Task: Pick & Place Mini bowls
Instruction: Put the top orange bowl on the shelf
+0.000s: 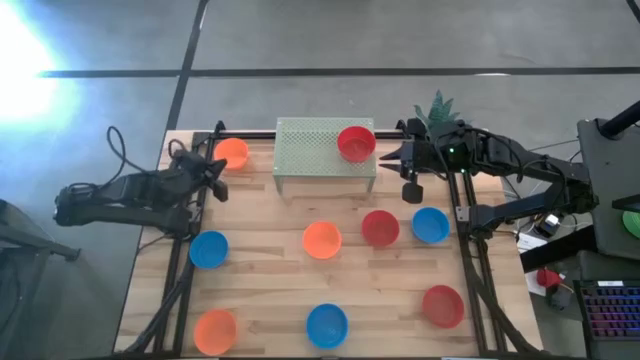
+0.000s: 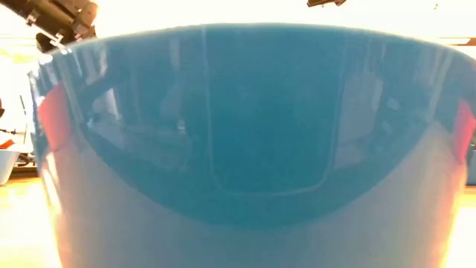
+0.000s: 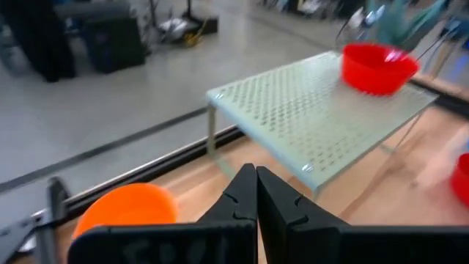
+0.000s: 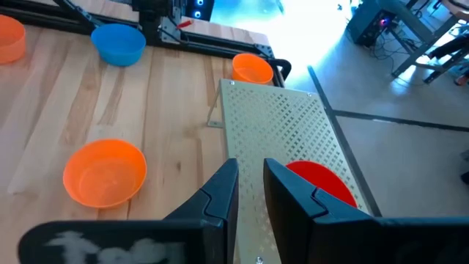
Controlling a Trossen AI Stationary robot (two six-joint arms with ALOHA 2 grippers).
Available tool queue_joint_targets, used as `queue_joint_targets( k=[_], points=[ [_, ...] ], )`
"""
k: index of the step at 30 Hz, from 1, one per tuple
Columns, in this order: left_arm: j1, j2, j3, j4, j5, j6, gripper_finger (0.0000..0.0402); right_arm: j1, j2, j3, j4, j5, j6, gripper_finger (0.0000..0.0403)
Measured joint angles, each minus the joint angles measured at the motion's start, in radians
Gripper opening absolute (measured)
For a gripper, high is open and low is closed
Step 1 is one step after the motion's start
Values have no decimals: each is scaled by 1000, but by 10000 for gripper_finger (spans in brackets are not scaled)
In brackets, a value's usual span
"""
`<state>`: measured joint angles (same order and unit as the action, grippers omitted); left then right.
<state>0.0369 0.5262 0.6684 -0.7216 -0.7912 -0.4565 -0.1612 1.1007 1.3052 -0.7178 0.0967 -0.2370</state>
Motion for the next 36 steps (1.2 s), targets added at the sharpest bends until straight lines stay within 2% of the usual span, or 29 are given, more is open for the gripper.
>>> queue_joint_targets(
  k=[6,12,17,21,25,30,36],
  points=[
    [79,125,113,-111,35,-20,0,0,0,7,3,0,16,63],
    [180,214,157,-129,70,-19,2,0,0,8,2,0,52,63],
    [269,255,175,-136,83,-16,34,0,0,8,2,0,63,63],
    [341,272,198,-138,137,-28,72,0,0,8,2,0,81,63],
    [429,306,211,-148,236,-64,94,0,0,9,2,0,81,63],
    [543,367,212,-151,332,-59,99,0,0,9,2,0,86,63],
    [633,455,212,-148,351,-32,99,0,0,9,3,1,100,63]
  ],
)
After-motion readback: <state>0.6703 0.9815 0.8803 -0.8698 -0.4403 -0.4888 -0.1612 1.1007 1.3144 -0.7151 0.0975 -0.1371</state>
